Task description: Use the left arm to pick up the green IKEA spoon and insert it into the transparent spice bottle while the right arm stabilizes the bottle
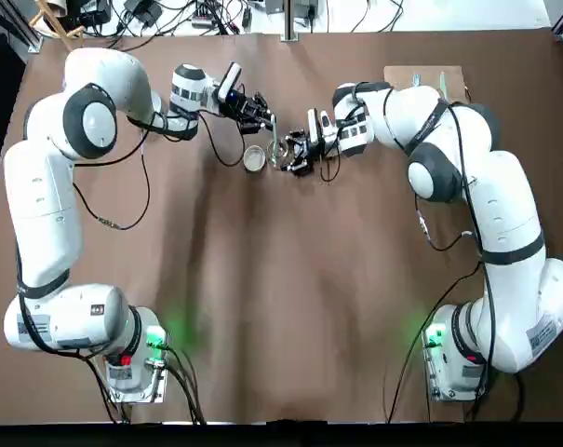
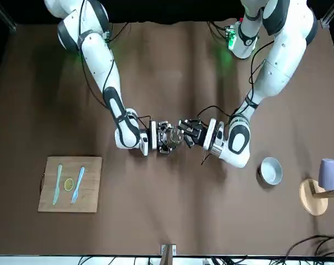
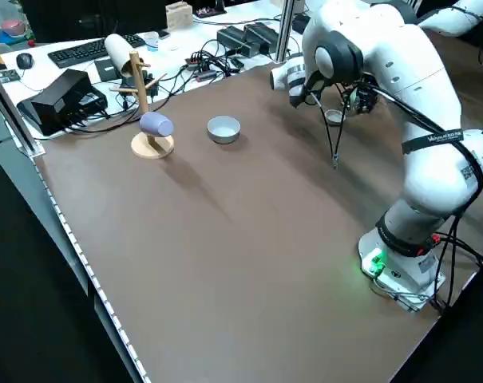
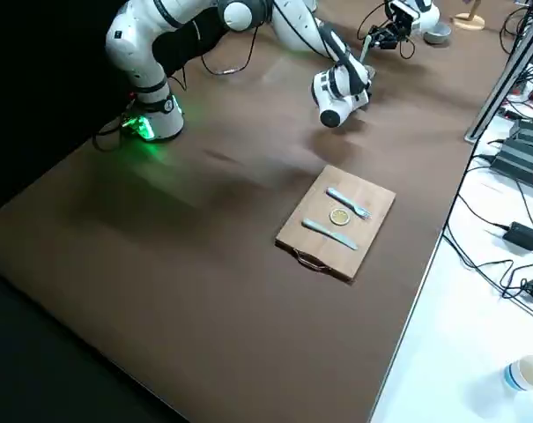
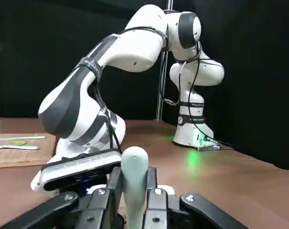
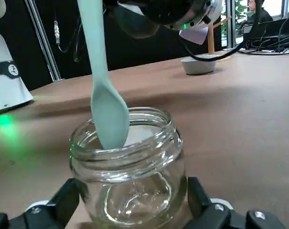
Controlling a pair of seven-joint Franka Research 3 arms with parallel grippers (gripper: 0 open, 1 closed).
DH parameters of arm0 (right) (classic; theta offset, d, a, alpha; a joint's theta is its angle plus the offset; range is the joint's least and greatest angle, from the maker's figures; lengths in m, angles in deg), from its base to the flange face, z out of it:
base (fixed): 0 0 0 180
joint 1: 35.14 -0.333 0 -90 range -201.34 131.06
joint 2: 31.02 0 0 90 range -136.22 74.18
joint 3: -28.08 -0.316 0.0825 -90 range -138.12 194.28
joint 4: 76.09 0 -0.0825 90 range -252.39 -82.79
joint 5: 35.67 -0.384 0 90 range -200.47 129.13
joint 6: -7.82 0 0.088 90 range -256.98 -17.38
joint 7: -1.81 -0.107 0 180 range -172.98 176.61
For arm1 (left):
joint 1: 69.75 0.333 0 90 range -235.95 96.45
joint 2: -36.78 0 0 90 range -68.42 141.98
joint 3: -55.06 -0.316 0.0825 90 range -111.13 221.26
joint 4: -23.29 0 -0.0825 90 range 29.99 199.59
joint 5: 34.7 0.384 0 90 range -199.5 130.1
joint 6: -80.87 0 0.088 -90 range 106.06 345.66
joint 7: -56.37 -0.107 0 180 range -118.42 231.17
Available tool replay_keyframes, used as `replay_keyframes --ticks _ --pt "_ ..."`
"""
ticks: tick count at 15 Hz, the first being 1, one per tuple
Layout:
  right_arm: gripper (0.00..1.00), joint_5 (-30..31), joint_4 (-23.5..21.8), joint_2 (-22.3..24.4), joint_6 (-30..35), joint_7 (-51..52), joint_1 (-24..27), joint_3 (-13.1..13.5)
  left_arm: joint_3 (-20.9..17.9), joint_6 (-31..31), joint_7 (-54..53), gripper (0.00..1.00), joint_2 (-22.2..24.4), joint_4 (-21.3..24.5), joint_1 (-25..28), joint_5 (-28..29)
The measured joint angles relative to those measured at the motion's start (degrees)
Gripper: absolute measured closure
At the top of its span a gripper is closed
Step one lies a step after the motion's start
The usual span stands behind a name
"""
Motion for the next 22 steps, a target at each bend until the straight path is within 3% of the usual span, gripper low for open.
replay_keyframes --ticks 7,15,17,22 --pt "0.00 -0.03 0.03 -0.06 0.12 0.07 0.03 0.00 -0.78 1.33 0.02 0.74 -0.94 0.00 -0.20 0.25" --pt "0.00 -0.05 0.04 -0.09 0.19 0.15 0.05 0.00 -0.88 2.13 0.21 0.03 0.07 -1.24 -0.03 0.26" --pt "0.00 -0.05 0.04 -0.11 0.30 0.15 0.08 0.00 -0.89 2.13 4.21 0.00 2.64 -1.91 0.83 0.49" --pt "0.00 0.04 -0.28 -0.29 1.90 -0.11 1.16 0.04 -0.76 1.87 25.97 0.00 12.14 -2.52 3.72 7.38"
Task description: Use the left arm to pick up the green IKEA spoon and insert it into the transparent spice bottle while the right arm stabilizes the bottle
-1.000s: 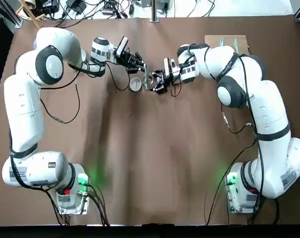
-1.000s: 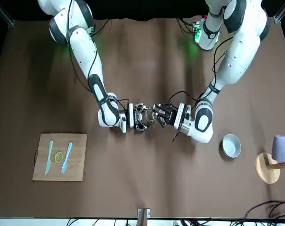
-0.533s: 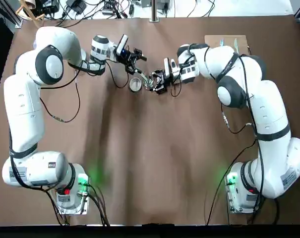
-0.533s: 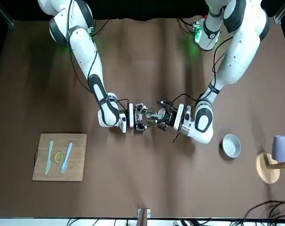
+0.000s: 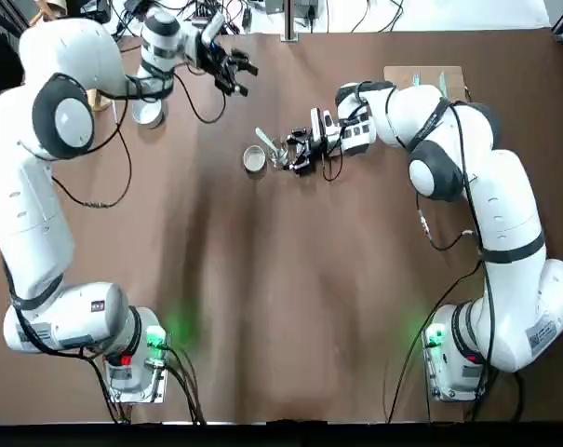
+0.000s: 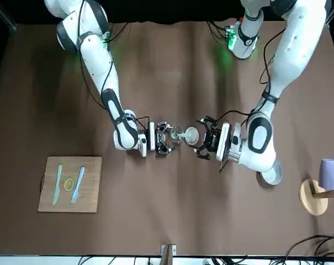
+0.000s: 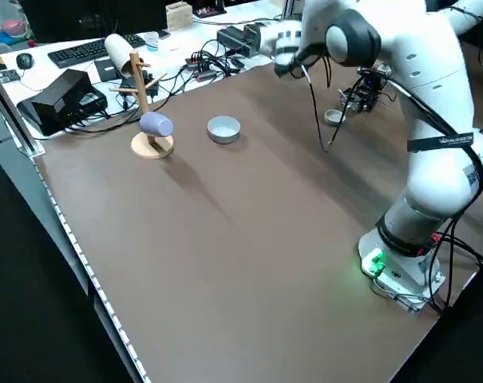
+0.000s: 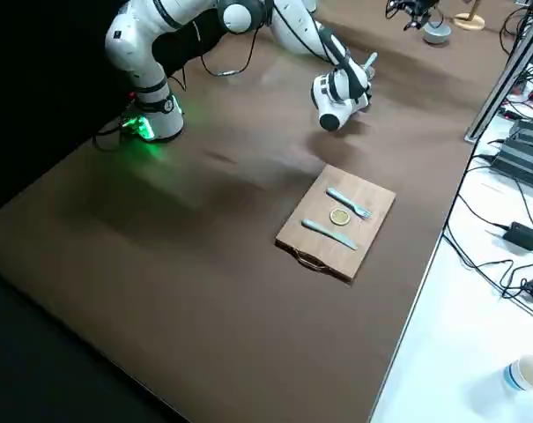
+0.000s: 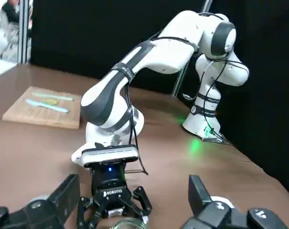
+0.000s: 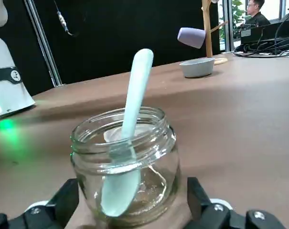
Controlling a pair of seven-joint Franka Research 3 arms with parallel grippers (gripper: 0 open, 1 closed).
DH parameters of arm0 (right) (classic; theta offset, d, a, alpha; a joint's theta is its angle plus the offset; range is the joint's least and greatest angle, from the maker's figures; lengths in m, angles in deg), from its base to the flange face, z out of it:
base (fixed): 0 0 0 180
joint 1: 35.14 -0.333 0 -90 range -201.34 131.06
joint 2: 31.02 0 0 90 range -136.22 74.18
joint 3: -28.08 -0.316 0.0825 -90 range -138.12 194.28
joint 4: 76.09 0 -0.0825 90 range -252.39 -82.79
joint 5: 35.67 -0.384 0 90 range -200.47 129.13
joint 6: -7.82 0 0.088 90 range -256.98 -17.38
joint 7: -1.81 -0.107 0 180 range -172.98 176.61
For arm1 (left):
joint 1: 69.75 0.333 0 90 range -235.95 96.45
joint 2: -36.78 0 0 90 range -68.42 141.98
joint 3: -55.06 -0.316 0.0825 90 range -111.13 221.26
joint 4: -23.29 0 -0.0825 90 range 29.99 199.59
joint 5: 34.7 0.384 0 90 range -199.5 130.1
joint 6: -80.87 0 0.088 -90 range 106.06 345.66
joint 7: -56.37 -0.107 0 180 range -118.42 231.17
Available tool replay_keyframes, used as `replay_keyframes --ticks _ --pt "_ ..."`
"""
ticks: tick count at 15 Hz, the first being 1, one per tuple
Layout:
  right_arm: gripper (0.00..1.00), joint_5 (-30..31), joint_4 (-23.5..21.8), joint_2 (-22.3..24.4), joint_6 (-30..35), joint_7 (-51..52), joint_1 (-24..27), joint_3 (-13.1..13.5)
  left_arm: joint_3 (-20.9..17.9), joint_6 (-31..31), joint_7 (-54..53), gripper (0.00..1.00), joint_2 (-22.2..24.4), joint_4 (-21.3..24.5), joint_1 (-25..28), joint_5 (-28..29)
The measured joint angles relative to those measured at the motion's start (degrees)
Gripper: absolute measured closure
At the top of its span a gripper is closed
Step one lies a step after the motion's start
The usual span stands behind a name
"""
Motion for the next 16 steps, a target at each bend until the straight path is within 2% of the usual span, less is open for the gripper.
replay_keyframes --ticks 2,3,7,10,13,16 --pt "0.00 0.93 -0.04 0.14 0.18 -0.78 0.22 0.08 -0.10 0.00 7.24 0.00 3.57 -0.01 0.81 2.34" --pt "0.00 5.76 -0.06 1.08 0.16 -4.19 0.84 0.53 -0.16 0.00 13.01 0.00 6.56 -0.05 1.72 4.39" --pt "0.00 23.50 -0.07 5.02 0.50 -20.24 4.94 1.57 -0.42 0.00 24.26 0.00 12.06 -0.10 3.71 9.87" --pt "0.00 34.12 1.00 8.14 6.45 -29.96 9.49 2.55 -0.51 -0.01 34.41 0.00 15.95 -0.11 4.79 17.50" --pt "0.00 46.43 6.42 9.89 14.45 -42.25 13.30 5.24 -0.51 -0.01 45.78 0.00 18.96 -0.09 4.90 24.56" --pt "0.00 58.11 13.52 10.38 19.73 -56.06 13.91 8.68 -0.50 0.16 57.81 0.00 21.27 -0.11 4.89 31.70"
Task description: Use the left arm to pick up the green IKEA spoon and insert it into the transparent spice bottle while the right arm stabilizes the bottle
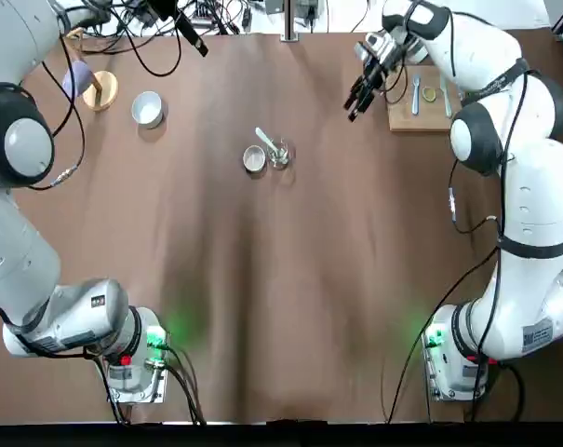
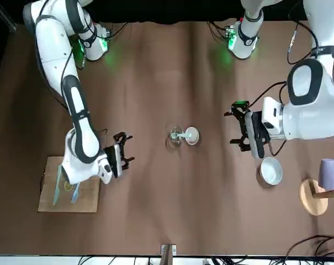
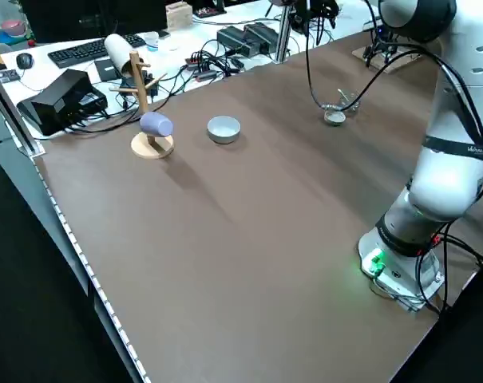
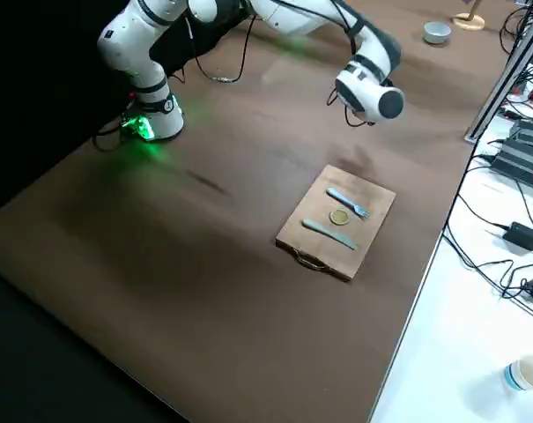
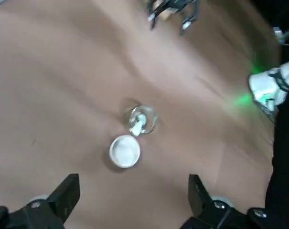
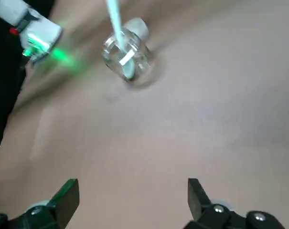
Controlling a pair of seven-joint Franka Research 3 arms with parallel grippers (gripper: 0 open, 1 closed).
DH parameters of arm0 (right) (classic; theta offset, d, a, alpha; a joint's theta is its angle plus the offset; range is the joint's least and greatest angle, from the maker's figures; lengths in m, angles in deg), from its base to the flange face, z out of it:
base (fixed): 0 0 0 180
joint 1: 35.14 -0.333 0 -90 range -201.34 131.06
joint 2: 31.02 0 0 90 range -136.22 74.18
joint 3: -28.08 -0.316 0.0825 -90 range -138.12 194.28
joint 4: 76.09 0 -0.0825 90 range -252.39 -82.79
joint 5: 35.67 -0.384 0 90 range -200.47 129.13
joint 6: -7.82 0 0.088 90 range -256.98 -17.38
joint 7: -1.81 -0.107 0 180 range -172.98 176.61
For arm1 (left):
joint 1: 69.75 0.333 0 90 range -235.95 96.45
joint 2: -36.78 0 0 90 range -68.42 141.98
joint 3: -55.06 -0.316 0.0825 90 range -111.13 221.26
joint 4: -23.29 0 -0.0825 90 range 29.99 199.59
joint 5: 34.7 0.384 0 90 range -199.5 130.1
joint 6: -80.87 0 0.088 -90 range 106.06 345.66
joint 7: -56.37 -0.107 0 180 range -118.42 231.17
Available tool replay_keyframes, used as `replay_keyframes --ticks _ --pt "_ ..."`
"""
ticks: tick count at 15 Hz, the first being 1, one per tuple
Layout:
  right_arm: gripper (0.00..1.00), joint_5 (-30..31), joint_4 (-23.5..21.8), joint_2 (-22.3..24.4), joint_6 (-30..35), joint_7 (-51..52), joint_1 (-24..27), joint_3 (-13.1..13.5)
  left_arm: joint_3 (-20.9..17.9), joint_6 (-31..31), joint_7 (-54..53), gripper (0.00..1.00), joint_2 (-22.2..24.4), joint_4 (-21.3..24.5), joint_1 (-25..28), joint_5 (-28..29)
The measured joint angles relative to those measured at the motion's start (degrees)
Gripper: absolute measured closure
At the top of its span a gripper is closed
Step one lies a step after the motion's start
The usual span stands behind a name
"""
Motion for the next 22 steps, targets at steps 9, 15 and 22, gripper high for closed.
replay_keyframes --ticks 9,15,22 --pt "0.00 6.79 12.07 0.51 5.98 -25.00 -0.84 17.21 -0.34 3.31 40.85 0.00 5.65 -0.08 1.28 21.07" --pt "0.00 -0.99 12.40 1.23 10.33 -29.49 2.27 19.37 0.04 3.67 60.85 0.00 11.16 -0.26 1.90 30.55" --pt "0.00 10.24 16.58 6.55 10.66 -51.01 0.84 15.13 -0.26 0.53 61.72 0.00 12.77 -2.63 2.81 30.70"
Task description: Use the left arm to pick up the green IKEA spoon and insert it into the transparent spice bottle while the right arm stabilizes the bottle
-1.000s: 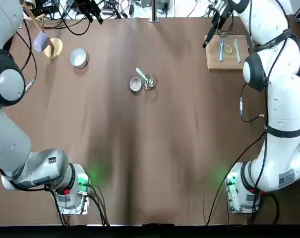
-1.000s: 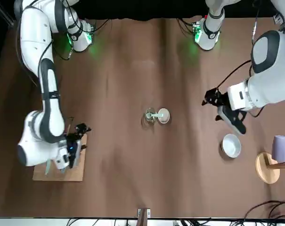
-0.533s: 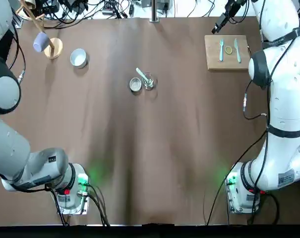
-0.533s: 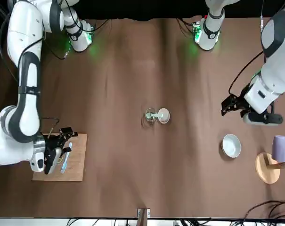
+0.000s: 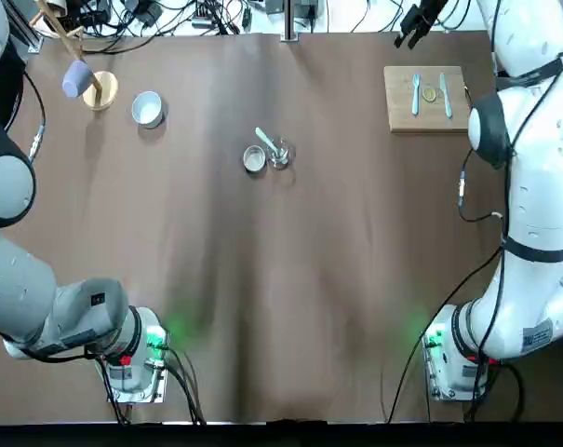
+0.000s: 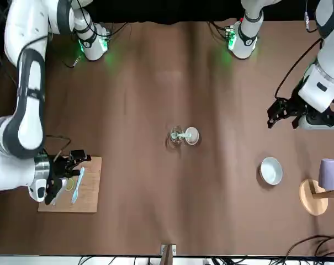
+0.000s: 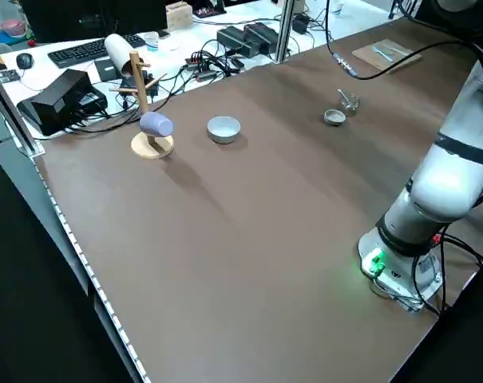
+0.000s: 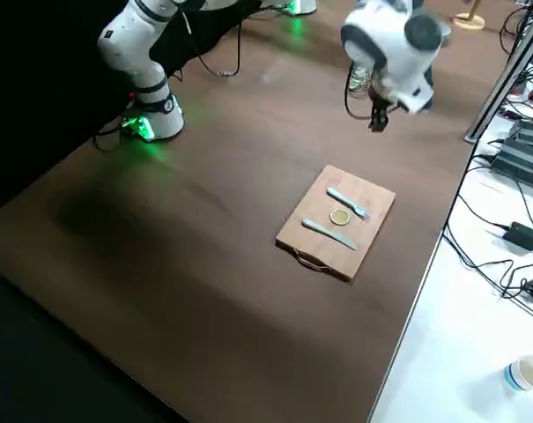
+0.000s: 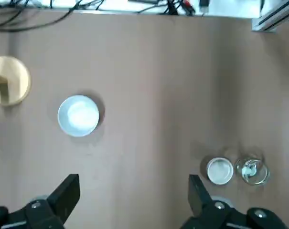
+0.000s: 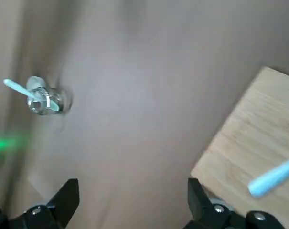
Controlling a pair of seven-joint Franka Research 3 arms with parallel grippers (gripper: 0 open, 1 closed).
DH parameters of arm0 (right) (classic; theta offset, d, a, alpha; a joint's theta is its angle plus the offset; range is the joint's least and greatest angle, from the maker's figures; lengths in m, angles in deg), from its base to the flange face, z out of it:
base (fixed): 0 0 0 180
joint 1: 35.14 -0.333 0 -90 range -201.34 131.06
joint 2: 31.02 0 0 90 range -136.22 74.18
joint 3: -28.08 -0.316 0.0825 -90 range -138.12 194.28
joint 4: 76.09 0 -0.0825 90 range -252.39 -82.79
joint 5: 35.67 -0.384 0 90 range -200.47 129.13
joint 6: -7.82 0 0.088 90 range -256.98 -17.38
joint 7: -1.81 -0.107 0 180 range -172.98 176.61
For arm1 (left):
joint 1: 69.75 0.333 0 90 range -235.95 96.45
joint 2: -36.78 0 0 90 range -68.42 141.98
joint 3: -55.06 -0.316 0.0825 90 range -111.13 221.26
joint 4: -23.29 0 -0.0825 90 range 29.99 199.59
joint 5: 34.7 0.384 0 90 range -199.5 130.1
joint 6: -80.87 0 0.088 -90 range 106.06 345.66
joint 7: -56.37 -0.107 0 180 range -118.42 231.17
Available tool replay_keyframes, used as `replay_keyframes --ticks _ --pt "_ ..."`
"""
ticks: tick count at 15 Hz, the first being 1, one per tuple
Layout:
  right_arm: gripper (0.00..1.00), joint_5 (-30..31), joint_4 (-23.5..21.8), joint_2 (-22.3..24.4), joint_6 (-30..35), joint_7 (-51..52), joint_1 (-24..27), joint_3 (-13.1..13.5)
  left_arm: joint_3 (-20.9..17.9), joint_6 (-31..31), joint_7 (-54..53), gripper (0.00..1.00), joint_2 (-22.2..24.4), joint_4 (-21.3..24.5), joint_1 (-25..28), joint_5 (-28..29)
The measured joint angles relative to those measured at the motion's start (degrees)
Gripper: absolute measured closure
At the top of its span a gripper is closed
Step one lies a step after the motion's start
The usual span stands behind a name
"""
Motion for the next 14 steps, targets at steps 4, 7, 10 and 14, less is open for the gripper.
replay_keyframes --ticks 4,7,10,14 --pt "0.00 18.56 0.16 10.08 0.49 -12.86 3.22 -10.66 -0.26 -3.98 -0.52 0.00 -0.15 -0.03 1.95 -1.69" --pt "0.00 24.27 -4.10 16.90 1.05 -16.86 6.87 -12.93 -0.22 -5.55 -0.37 0.00 -0.11 -0.22 1.91 -1.93" --pt "0.00 31.27 -12.25 24.92 2.39 -26.75 7.98 -13.27 -0.29 -6.26 -0.17 0.00 -0.10 -0.26 1.91 -2.08" --pt "0.00 33.80 -14.61 26.71 3.66 -29.80 9.02 -13.40 -1.55 -7.36 -1.22 0.00 -0.11 -0.26 1.50 -1.65"
